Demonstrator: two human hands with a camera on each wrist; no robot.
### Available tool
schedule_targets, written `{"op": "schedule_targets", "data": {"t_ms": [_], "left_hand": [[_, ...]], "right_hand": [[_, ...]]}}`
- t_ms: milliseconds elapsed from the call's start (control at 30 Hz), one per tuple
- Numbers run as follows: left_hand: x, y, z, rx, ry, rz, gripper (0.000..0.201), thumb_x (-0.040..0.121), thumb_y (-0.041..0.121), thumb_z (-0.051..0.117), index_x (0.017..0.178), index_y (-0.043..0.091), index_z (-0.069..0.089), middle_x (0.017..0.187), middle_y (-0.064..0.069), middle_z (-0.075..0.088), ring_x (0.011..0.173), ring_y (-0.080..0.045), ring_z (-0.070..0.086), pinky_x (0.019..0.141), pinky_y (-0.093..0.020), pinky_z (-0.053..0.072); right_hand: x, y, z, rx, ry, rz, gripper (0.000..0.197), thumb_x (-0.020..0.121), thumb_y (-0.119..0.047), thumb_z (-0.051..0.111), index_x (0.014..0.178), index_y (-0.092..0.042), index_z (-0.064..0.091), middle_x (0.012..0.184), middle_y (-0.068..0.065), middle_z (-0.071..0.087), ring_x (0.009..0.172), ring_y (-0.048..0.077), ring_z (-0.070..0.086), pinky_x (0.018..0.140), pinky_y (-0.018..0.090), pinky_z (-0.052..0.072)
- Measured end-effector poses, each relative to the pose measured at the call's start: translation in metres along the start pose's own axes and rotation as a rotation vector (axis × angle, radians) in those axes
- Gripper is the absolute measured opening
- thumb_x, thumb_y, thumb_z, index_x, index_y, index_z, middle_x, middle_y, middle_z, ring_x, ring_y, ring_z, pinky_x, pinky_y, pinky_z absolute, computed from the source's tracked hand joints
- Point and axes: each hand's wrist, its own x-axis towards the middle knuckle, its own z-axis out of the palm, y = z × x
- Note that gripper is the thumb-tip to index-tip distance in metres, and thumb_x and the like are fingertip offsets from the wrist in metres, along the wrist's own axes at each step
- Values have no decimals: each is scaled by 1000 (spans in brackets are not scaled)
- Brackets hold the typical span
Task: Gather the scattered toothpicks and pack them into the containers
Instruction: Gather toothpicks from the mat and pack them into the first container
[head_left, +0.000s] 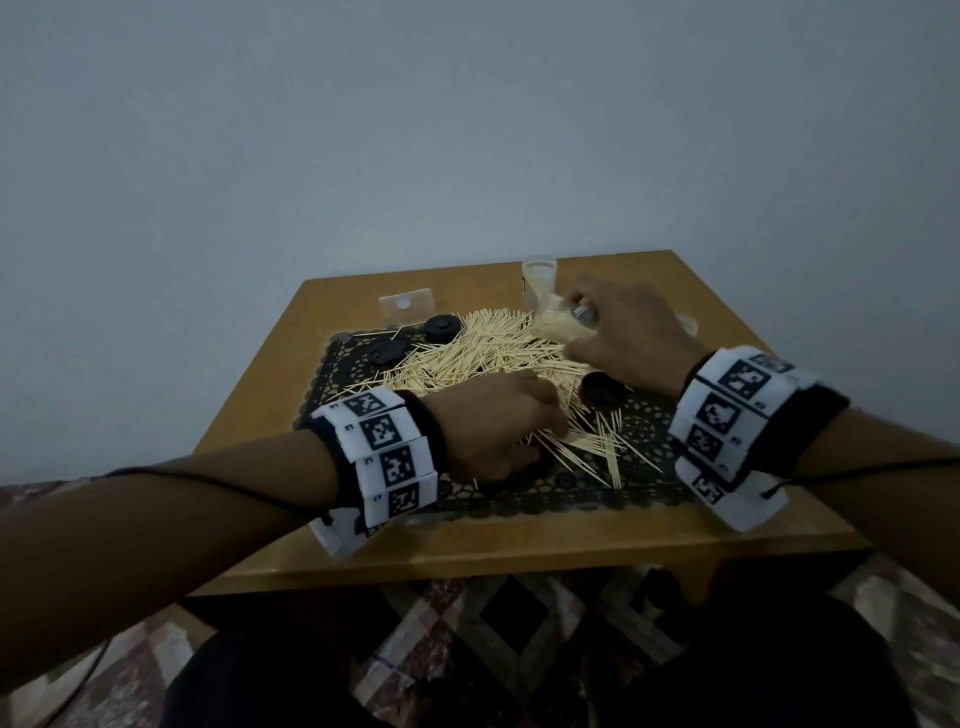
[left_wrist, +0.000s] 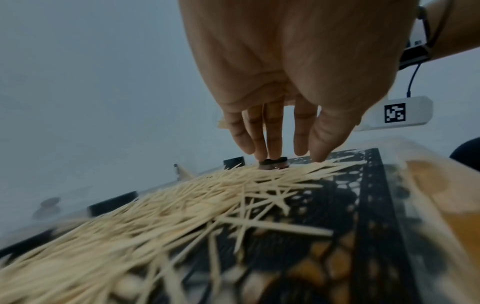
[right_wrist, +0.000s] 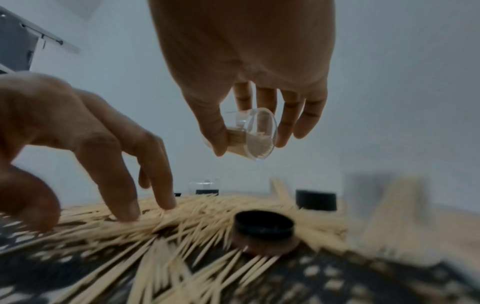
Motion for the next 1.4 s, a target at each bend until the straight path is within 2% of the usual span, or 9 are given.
{"op": "schedule_targets", "data": {"t_ms": [267,333,433,533,767,933,1167,1267,1400], "left_hand": [[71,43,-1,118,-381,110,96,73,7,68,153,22,16,160,-8,11,146,-26,12,108,-48,31],[77,41,-1,110,-441,105,97,70,6,71,151,23,20,159,-8,14,142,-29,23,101,-49,38],[74,33,-4,78,-323,189,67,68,2,70,129,15,48,135,-10,43,110,-33,48,83,-48,47],[62,19,1,107,-221,269,32,71,1,66,100,11,58,107,-7,53,89,-29,52,71,-47,49],[35,-10,5,185,-86,317,9,78,1,66,83,7,62,90,-8,60,84,-31,59,67,-45,53],[20,-26,3,268,2,379,8,76,5,70,74,9,64,78,-5,64,78,-27,58,65,-42,54],[0,-44,3,448,-67,339,16,77,18,74,94,20,74,112,5,70,111,-26,58,85,-38,52],[-9,-46,0,493,-75,338,15,74,21,79,87,25,76,123,5,66,120,-27,55,88,-39,52],[-23,-47,0,313,8,236,28,69,1,73,87,23,77,131,-3,61,125,-29,51,96,-43,49]], "right_hand": [[-1,7,-38,6,34,-46,47,71,-25,82,111,-14,60,113,3,66,88,22,59,75,33,50],[-2,7,-38,28,42,-42,47,71,-24,82,111,-14,60,112,2,65,89,21,59,75,33,49],[-4,8,-36,62,57,-52,46,70,-23,81,110,-14,60,105,3,65,89,22,60,78,38,52],[-6,6,-35,70,62,-57,45,71,-24,80,110,-14,60,103,5,66,87,24,61,76,39,53],[-7,-3,-32,19,41,-83,47,73,-29,81,114,-17,61,98,-2,65,87,16,61,75,29,51],[-3,-5,-21,48,35,-95,46,70,-25,83,109,-14,62,102,5,67,90,21,62,77,34,52],[0,-2,-17,46,31,-99,47,71,-26,84,111,-14,62,103,3,66,90,19,61,79,39,53],[0,-2,-17,48,30,-105,47,71,-26,84,111,-14,63,104,4,67,91,20,61,80,39,53],[-1,-3,-17,58,35,-110,48,70,-27,84,111,-15,63,104,3,67,91,21,62,80,40,53]]}}
